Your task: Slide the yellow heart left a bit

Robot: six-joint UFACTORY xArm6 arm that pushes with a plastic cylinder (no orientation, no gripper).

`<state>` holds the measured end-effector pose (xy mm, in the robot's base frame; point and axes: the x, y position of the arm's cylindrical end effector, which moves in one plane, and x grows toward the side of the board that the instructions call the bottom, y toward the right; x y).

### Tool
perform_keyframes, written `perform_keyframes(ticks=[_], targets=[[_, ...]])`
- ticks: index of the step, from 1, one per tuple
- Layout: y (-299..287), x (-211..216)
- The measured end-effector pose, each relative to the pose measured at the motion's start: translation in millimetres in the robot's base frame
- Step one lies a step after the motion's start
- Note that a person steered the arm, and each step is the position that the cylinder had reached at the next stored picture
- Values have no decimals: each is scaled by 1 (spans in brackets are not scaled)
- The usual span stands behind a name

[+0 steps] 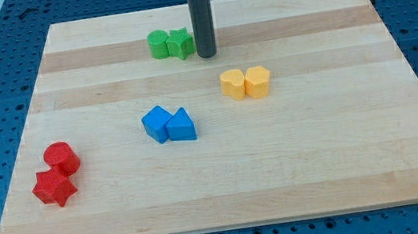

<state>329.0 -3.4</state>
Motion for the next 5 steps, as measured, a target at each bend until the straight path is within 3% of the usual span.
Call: perform_keyframes(ticks=[1,5], targets=[[1,0],[213,15]])
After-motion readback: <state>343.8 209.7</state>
